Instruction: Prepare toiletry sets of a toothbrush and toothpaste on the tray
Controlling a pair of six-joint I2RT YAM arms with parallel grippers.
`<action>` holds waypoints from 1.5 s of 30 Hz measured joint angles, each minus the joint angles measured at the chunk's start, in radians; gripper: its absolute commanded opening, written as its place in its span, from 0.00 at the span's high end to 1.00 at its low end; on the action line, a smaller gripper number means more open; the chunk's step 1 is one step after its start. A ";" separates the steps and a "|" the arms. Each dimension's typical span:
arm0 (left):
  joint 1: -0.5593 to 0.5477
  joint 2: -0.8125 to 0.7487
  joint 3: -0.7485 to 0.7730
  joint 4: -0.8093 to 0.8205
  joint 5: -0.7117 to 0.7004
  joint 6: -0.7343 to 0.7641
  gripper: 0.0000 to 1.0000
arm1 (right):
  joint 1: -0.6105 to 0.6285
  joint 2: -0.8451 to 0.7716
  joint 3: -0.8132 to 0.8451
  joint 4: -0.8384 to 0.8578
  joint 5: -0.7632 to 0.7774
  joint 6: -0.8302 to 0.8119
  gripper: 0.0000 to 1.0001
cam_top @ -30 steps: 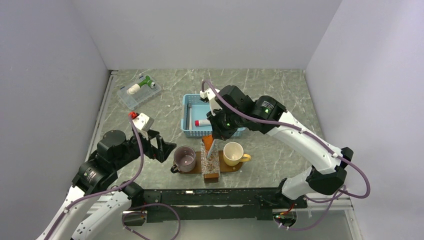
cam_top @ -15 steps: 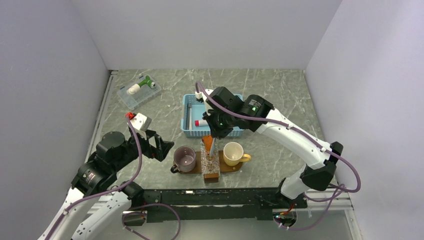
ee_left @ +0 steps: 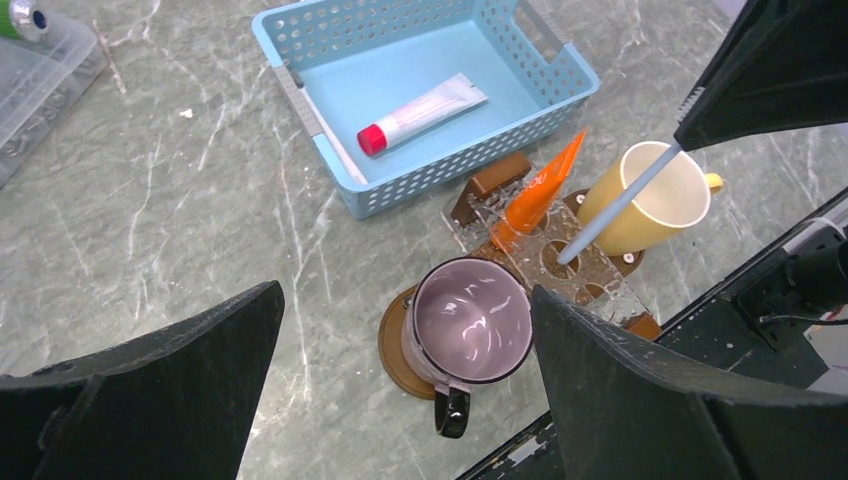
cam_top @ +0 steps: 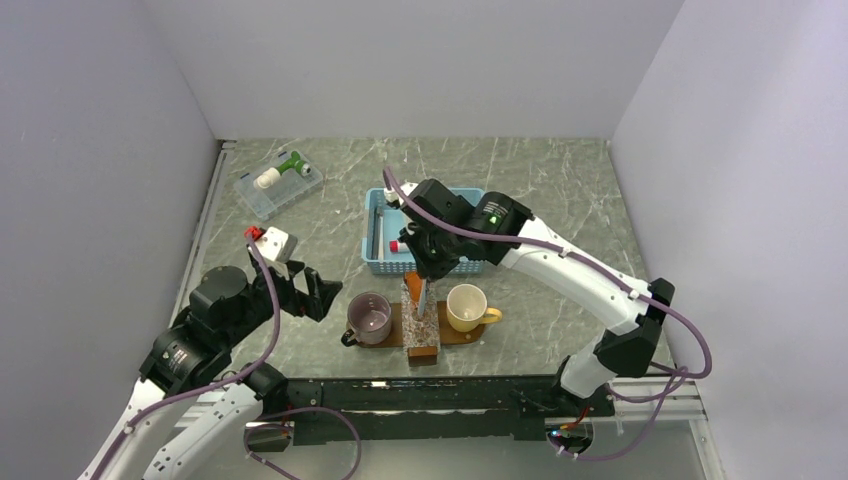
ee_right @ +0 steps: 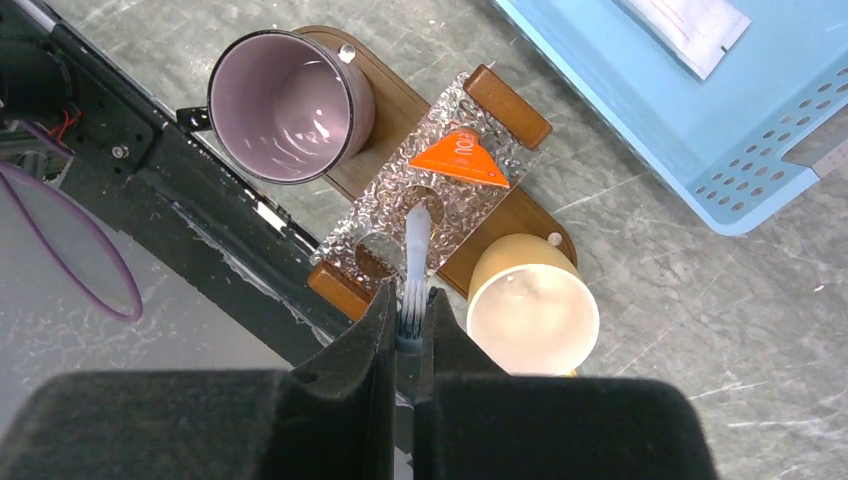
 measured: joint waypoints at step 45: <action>-0.019 -0.067 0.000 -0.070 -0.200 -0.036 0.01 | 0.117 0.156 0.026 -0.007 0.217 0.233 1.00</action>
